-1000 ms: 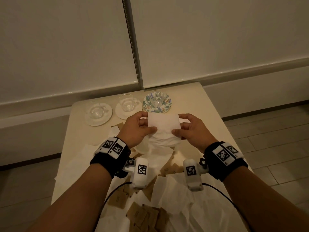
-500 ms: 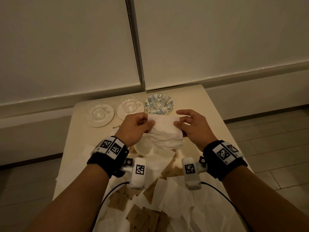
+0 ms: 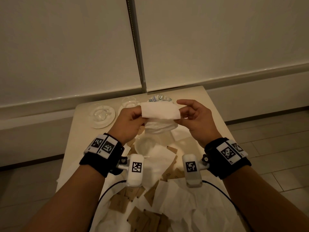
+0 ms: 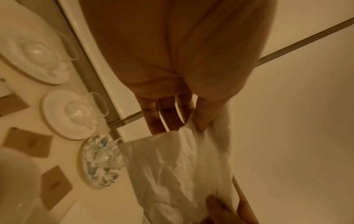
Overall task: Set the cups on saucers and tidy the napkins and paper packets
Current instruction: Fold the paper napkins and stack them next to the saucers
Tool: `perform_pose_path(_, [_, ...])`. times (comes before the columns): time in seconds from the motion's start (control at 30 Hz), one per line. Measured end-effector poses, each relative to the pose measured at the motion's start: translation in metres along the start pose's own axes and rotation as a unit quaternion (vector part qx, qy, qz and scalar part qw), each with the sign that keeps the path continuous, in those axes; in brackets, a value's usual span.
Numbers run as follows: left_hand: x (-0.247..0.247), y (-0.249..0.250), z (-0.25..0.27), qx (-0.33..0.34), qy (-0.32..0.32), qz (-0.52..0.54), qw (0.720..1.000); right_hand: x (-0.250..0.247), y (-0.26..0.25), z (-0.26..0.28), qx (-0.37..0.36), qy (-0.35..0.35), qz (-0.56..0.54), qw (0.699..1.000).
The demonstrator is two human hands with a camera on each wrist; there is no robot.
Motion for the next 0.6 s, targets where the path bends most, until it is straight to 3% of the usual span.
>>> perform_pose_path(0.27, [-0.009,0.038,-0.004,0.104,-0.012,-0.093,0.99,0.01,-0.023,-0.011,-0.036,-0.006,-0.031,0.999])
perform_pose_path(0.47, [-0.015,0.045,-0.004,0.132,-0.027,-0.18,0.974,0.0,-0.024,-0.021,-0.033,0.087,-0.003,0.996])
perform_pose_path(0.53, [-0.015,0.046,-0.003,0.138,-0.044,-0.197,0.97,0.004,-0.028,-0.024,-0.037,0.054,0.011,0.998])
perform_pose_path(0.6, [-0.012,0.048,-0.003,0.145,-0.068,-0.207,0.965,0.012,-0.03,-0.025,-0.032,-0.045,0.107,0.993])
Point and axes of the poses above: each hand's wrist, its own z-axis away from the middle knuckle, its own x-axis out of the palm, y = z × x, the point moved 3 cm from there along -z, towards the middle knuckle, and after that the axes turned 2 degrees about -z, right-handed, at the moved point
